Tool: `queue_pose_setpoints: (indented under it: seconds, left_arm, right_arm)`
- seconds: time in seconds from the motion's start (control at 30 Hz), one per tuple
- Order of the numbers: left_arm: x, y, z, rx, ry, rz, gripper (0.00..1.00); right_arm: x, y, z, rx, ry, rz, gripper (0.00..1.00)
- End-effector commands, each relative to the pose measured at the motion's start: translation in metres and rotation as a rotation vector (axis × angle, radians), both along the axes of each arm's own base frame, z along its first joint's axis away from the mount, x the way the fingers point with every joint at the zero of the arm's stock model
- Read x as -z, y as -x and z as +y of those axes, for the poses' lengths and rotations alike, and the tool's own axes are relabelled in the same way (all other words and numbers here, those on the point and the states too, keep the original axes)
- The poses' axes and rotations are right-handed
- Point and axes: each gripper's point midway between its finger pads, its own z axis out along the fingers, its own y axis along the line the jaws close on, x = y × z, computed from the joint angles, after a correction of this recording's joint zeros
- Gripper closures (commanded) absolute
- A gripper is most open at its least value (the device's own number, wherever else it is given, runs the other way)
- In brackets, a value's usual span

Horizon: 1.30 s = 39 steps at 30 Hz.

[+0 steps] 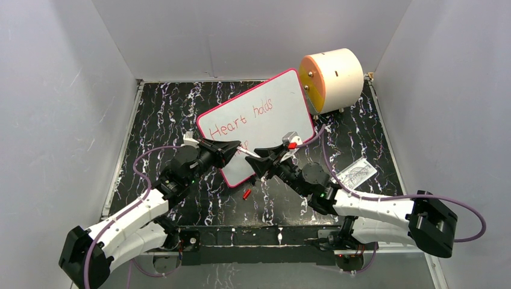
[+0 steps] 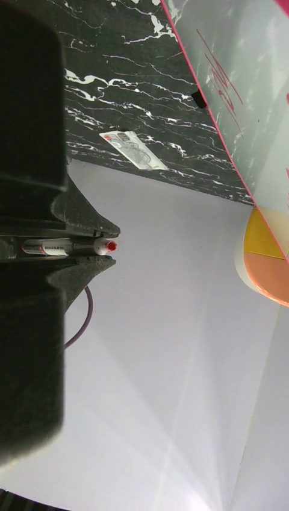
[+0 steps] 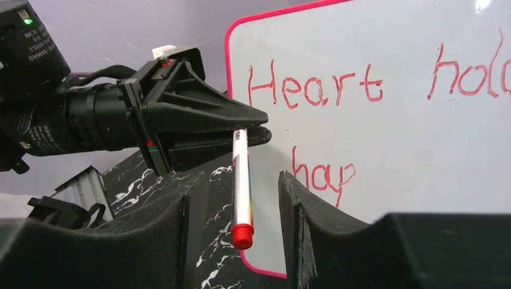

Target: Write a sentence on the whiteboard

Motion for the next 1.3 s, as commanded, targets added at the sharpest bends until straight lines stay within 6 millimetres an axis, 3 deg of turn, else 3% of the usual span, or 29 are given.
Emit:
queue_pose_setpoints:
  seconds: [0.0,0.8,0.9,1.13,1.2,1.27]
  left_arm:
    - [-0.023,-0.001,-0.004,0.008,0.040,-0.024,1.00]
    - [-0.022,0.002,-0.008,0.036,0.050,-0.027,1.00]
    - [-0.023,0.002,-0.008,0.038,0.050,-0.031,1.00]
    - [-0.026,0.002,-0.009,0.043,0.043,-0.048,1.00]
    - [-0.028,0.002,-0.009,0.045,0.030,-0.063,1.00]
    - [-0.029,0.002,-0.007,0.043,0.007,-0.081,0.93]
  right_arm:
    - [-0.026,-0.006,0.000,0.025,-0.065,-0.056,0.47]
    - [-0.031,-0.010,0.002,0.044,-0.083,-0.087,0.61]
    - [-0.030,-0.011,0.003,0.044,-0.079,-0.085,0.67]
    - [-0.026,-0.010,0.002,0.039,-0.047,-0.089,0.98]
    - [-0.025,-0.008,0.000,0.035,-0.036,-0.091,1.00]
    - [-0.020,-0.009,-0.003,0.043,-0.009,-0.084,1.00]
